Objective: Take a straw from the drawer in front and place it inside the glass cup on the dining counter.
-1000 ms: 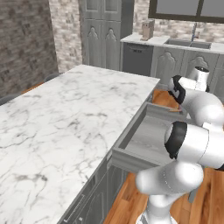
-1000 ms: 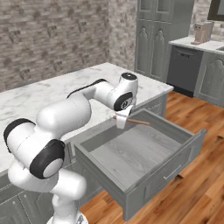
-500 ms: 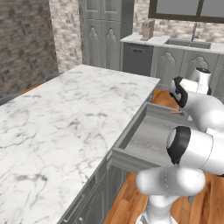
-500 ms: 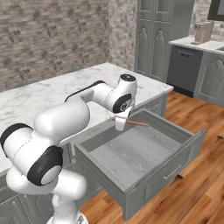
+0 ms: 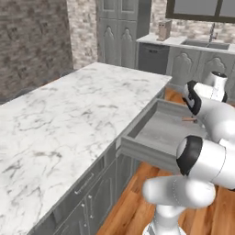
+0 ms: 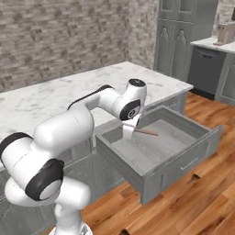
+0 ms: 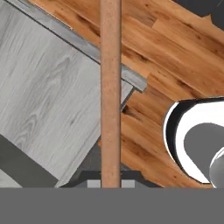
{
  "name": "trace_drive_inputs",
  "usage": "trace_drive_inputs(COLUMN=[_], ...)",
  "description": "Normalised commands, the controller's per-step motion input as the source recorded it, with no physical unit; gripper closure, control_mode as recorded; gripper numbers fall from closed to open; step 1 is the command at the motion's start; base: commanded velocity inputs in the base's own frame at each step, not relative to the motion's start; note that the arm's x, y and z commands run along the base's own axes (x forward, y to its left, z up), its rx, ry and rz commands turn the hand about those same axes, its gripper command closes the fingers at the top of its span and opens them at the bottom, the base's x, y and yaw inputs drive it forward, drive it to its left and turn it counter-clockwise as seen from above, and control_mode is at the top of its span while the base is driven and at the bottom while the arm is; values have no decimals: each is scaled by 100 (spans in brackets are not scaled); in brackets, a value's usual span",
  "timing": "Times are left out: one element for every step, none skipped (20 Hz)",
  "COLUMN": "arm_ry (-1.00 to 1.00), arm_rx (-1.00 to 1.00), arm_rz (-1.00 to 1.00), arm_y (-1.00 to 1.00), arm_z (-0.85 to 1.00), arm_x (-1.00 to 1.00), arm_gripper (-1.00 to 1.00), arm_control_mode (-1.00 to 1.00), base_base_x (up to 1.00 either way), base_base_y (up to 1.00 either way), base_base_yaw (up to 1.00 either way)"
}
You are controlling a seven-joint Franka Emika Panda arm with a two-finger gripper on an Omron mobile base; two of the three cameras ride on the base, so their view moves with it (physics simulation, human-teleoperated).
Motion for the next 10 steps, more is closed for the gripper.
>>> trace_drive_inputs(arm_ry=[0, 0, 0, 0, 0, 0, 0, 0, 0, 0], arm_rx=[0, 0, 0, 0, 0, 0, 0, 0, 0, 0], arm_rz=[0, 0, 0, 0, 0, 0, 0, 0, 0, 0], arm_y=[0, 0, 0, 0, 0, 0, 0, 0, 0, 0], arm_z=[0, 0, 0, 0, 0, 0, 0, 0, 0, 0], arm_x=[0, 0, 0, 0, 0, 0, 0, 0, 0, 0], arm_gripper=[100, 100, 100, 100, 100, 100, 100, 100, 100, 100], arm_control_mode=[100, 100, 100, 100, 100, 100, 100, 100, 100, 100], base_base_x=[-94, -91, -93, -91, -91, -92, -87, -84, -81, -66], base_base_y=[5, 13, 19, 26, 31, 36, 54, 62, 70, 82], base_base_yaw=[48, 55, 58, 59, 59, 59, 58, 56, 55, 53])
